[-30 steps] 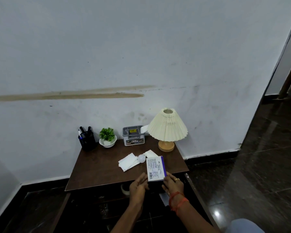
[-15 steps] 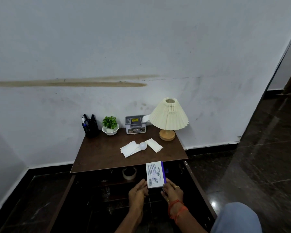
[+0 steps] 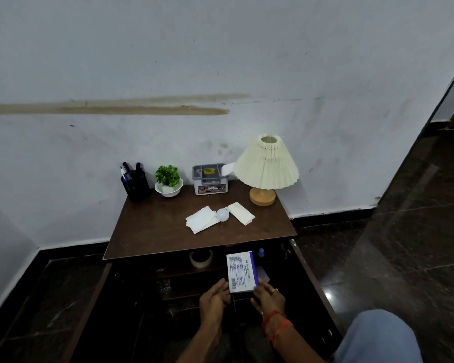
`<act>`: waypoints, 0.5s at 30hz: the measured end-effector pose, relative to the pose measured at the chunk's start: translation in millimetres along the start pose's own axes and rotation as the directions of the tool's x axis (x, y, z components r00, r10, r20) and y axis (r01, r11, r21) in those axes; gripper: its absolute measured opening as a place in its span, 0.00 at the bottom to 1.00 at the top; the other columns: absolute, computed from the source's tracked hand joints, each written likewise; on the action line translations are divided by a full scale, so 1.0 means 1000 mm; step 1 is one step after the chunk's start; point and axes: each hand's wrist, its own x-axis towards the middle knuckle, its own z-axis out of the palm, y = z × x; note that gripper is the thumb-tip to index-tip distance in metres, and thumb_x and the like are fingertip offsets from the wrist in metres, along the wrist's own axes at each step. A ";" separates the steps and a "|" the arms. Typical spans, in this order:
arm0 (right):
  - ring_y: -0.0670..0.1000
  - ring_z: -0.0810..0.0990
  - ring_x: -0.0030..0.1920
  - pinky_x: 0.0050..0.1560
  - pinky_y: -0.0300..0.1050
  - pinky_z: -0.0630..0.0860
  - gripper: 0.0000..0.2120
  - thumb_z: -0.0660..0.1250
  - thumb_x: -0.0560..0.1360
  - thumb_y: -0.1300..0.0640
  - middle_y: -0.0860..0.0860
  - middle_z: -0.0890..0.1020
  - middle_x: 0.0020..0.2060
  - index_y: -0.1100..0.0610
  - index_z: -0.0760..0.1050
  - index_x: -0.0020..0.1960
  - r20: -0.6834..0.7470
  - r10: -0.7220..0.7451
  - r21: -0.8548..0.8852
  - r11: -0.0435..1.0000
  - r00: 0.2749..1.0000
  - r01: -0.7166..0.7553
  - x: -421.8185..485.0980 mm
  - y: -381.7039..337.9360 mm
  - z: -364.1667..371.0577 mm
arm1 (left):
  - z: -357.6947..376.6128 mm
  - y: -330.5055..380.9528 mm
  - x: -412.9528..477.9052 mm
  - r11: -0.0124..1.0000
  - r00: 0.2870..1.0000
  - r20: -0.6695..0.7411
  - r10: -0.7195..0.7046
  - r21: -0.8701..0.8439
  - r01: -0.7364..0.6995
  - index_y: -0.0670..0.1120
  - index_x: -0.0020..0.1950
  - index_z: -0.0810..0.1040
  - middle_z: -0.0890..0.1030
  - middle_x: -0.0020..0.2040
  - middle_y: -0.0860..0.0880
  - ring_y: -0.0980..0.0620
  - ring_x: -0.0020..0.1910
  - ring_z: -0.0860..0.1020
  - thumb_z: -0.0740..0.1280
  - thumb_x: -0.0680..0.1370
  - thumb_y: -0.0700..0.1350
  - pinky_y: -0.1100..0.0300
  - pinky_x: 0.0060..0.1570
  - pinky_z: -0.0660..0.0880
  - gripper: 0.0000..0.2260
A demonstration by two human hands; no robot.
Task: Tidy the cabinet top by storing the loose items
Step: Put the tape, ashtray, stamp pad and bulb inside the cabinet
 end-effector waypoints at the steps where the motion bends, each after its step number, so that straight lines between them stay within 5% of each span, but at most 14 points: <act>1: 0.49 0.77 0.38 0.32 0.39 0.74 0.14 0.62 0.76 0.70 0.53 0.80 0.39 0.61 0.76 0.59 0.001 0.005 -0.012 1.000 1.000 -0.005 0.006 0.001 0.001 | 0.000 -0.001 0.006 1.000 1.000 -0.002 -0.003 0.015 0.003 0.28 0.66 0.69 0.81 0.42 0.42 0.56 0.29 0.83 0.50 0.72 0.19 0.68 0.26 0.76 0.24; 8: 0.47 0.77 0.38 0.27 0.33 0.75 0.16 0.62 0.76 0.69 0.53 0.79 0.41 0.63 0.74 0.63 -0.001 0.048 -0.076 0.996 0.999 -0.048 0.040 0.005 0.010 | -0.001 -0.005 0.052 0.996 0.997 -0.026 -0.067 0.060 0.069 0.29 0.66 0.71 0.80 0.42 0.44 0.59 0.29 0.83 0.53 0.74 0.21 0.69 0.29 0.77 0.22; 12: 0.52 0.78 0.45 0.37 0.39 0.74 0.16 0.62 0.76 0.69 0.58 0.79 0.50 0.65 0.74 0.64 -0.013 0.054 -0.093 0.994 0.998 -0.055 0.070 0.006 0.017 | 0.002 -0.008 0.080 0.991 0.996 -0.033 -0.088 0.095 0.091 0.29 0.66 0.70 0.80 0.50 0.41 0.60 0.29 0.82 0.52 0.73 0.21 0.69 0.29 0.77 0.22; 15: 0.49 0.77 0.39 0.35 0.40 0.75 0.16 0.62 0.76 0.70 0.58 0.78 0.50 0.65 0.74 0.64 -0.023 0.061 -0.114 0.991 0.998 -0.063 0.094 0.005 0.022 | 0.009 -0.008 0.094 0.988 0.994 -0.026 -0.106 0.107 0.108 0.31 0.65 0.72 0.81 0.50 0.40 0.60 0.30 0.82 0.53 0.72 0.21 0.70 0.28 0.76 0.23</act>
